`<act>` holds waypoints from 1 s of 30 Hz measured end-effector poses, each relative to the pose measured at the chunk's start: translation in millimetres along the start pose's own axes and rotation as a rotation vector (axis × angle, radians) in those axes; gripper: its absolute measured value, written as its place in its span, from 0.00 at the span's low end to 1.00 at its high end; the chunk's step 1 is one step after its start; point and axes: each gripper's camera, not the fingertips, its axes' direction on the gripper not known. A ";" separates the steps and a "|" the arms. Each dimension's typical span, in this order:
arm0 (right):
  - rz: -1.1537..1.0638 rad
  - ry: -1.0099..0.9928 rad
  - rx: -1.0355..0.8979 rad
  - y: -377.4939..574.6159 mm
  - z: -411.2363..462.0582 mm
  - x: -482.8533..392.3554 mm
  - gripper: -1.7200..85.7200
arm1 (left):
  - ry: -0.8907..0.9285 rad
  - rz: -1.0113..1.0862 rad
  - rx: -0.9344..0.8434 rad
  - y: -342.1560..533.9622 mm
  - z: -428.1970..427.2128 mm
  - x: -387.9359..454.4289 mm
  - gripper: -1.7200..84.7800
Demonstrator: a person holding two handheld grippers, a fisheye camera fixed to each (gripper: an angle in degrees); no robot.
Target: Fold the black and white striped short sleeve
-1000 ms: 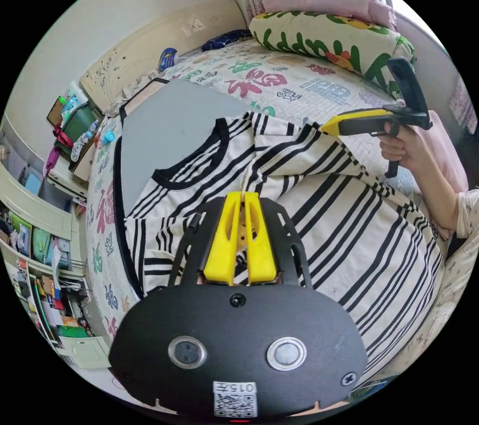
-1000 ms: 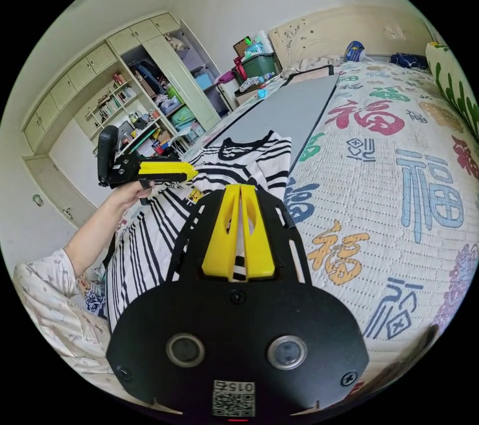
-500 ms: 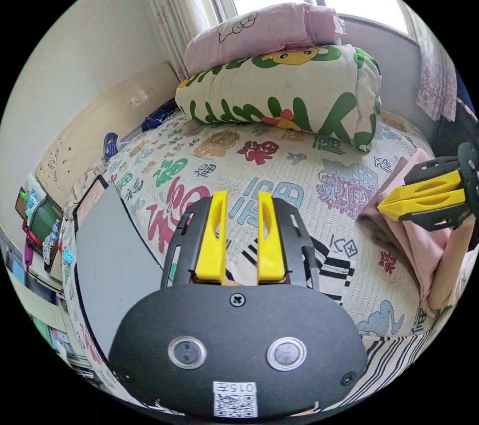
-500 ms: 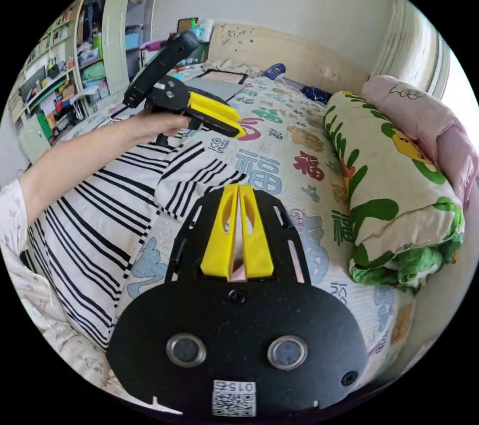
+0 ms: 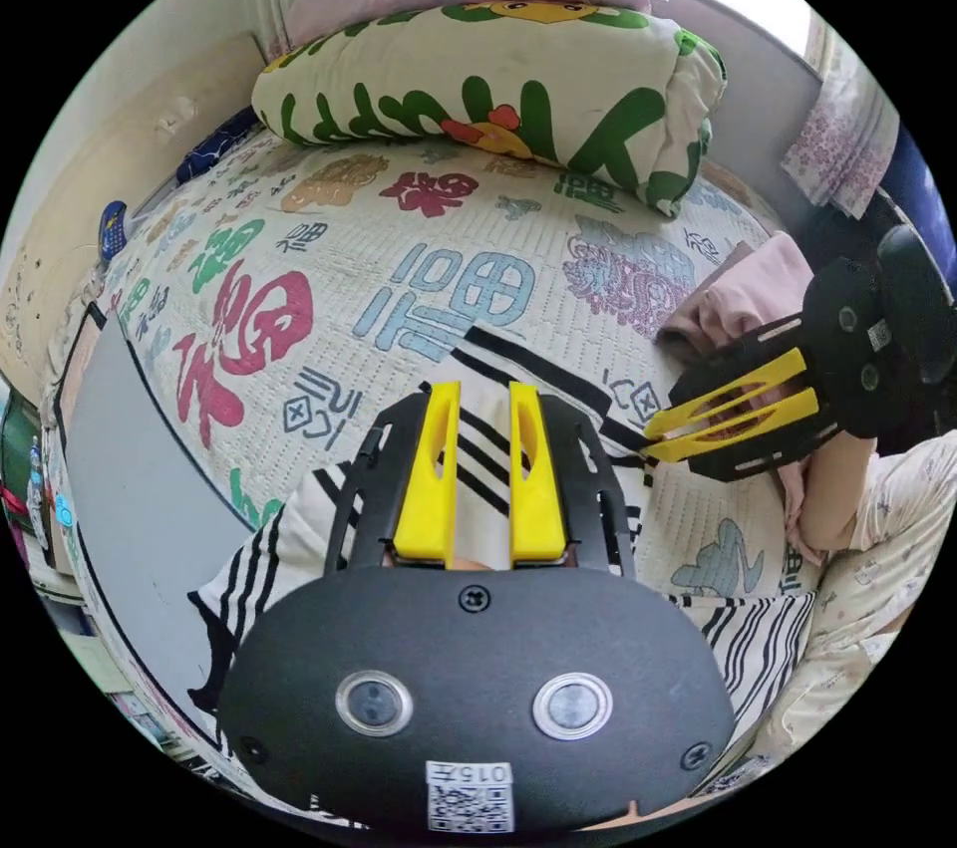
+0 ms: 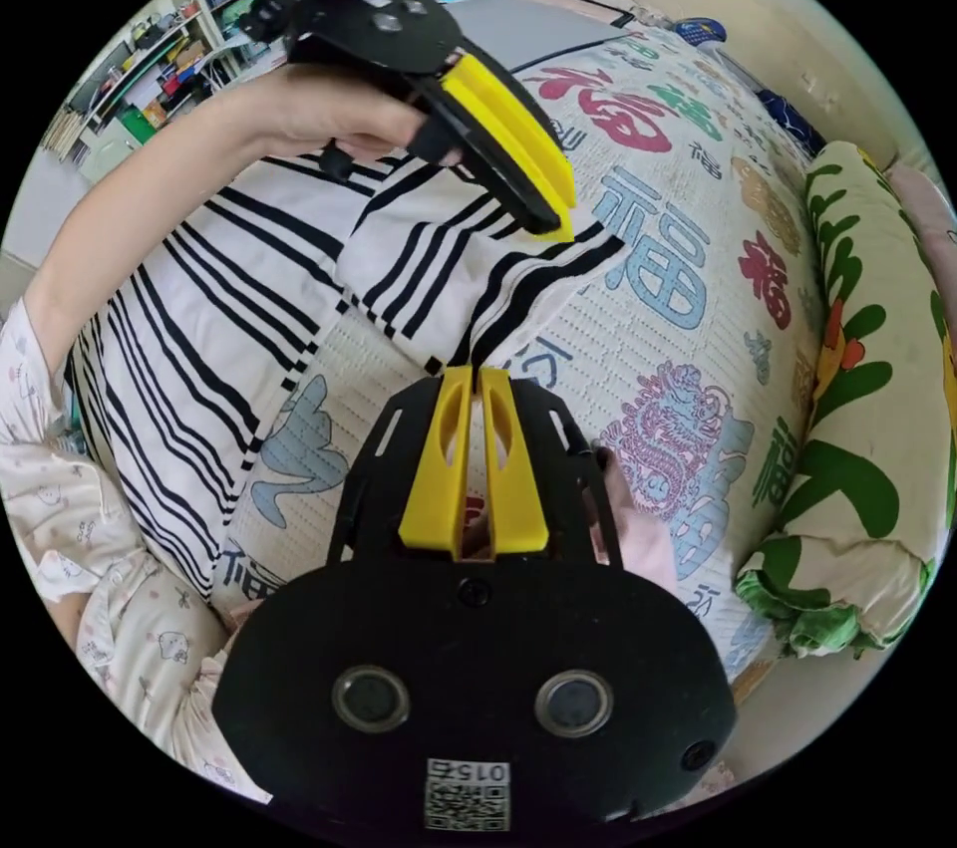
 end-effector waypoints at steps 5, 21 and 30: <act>-0.102 0.087 -0.086 35.1 21.6 -21.2 0.02 | 0.032 0.031 -0.067 -53.9 76.4 21.6 0.11; -0.201 -0.042 0.677 133.9 -74.1 -43.8 0.09 | -0.208 -0.121 0.233 251.2 -112.9 84.8 0.15; -0.249 -0.365 0.512 32.7 50.7 -137.6 0.14 | -0.437 -0.661 0.153 696.2 -111.7 75.6 0.16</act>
